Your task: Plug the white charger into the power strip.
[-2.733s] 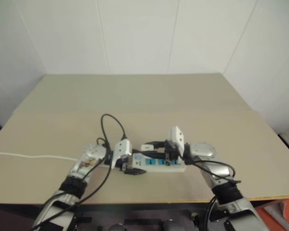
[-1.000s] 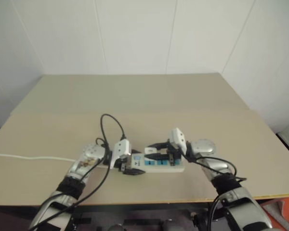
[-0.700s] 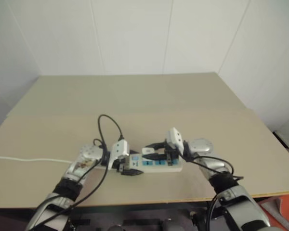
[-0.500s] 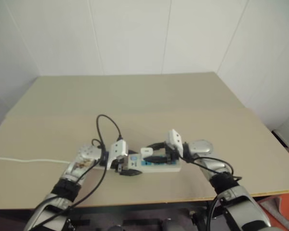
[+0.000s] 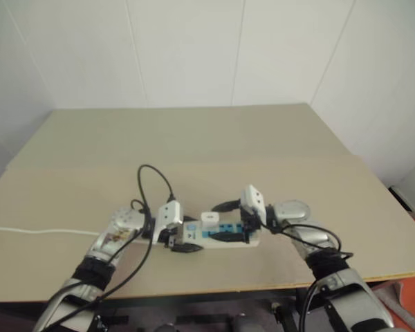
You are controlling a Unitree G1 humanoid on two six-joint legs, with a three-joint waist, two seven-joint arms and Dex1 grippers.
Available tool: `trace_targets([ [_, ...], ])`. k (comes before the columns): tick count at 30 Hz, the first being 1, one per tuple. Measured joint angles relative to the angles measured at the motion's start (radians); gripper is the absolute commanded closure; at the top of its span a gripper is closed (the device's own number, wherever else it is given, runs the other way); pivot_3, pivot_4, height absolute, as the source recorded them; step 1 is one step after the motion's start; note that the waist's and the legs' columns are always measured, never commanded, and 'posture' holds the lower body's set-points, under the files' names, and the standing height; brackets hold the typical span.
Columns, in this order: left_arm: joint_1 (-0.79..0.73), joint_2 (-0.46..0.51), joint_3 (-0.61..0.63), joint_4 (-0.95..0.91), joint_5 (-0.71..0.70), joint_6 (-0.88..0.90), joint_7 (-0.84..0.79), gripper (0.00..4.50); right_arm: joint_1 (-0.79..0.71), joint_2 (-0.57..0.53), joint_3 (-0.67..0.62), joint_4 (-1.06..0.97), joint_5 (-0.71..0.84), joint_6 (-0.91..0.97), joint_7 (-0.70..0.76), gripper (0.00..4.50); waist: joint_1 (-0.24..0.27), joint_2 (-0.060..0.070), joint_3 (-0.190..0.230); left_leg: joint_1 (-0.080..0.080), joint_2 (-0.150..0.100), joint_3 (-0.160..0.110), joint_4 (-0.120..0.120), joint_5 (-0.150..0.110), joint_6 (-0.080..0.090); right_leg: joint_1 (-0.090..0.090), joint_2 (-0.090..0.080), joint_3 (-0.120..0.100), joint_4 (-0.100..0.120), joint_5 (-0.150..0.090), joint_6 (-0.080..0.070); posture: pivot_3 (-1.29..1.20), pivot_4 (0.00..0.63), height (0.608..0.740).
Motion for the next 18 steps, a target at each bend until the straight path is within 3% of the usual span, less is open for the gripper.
trace_targets([
  [10, 0.008, 0.052, 0.066, -0.145, -0.080, 0.070, -0.026, 0.01, 0.009, -0.051, -0.054, -0.015, 0.006, 0.034, 0.001, 0.00, 0.009, 0.000, 0.004, -0.002, 0.000, 0.000, 0.000, 0.000, 0.000, -0.002, -0.001, 0.000, -0.001, 0.000, 0.000, 0.00, 0.150, 0.740],
  [18, 0.090, 0.204, 0.171, -0.369, -0.217, 0.177, -0.085, 0.01, 0.089, -0.241, -0.184, -0.208, 0.115, 0.157, 0.030, 0.00, 0.014, 0.001, 0.008, -0.005, 0.000, 0.001, 0.000, 0.000, 0.000, -0.005, -0.001, 0.000, -0.001, 0.000, 0.000, 0.00, 0.150, 0.740],
])
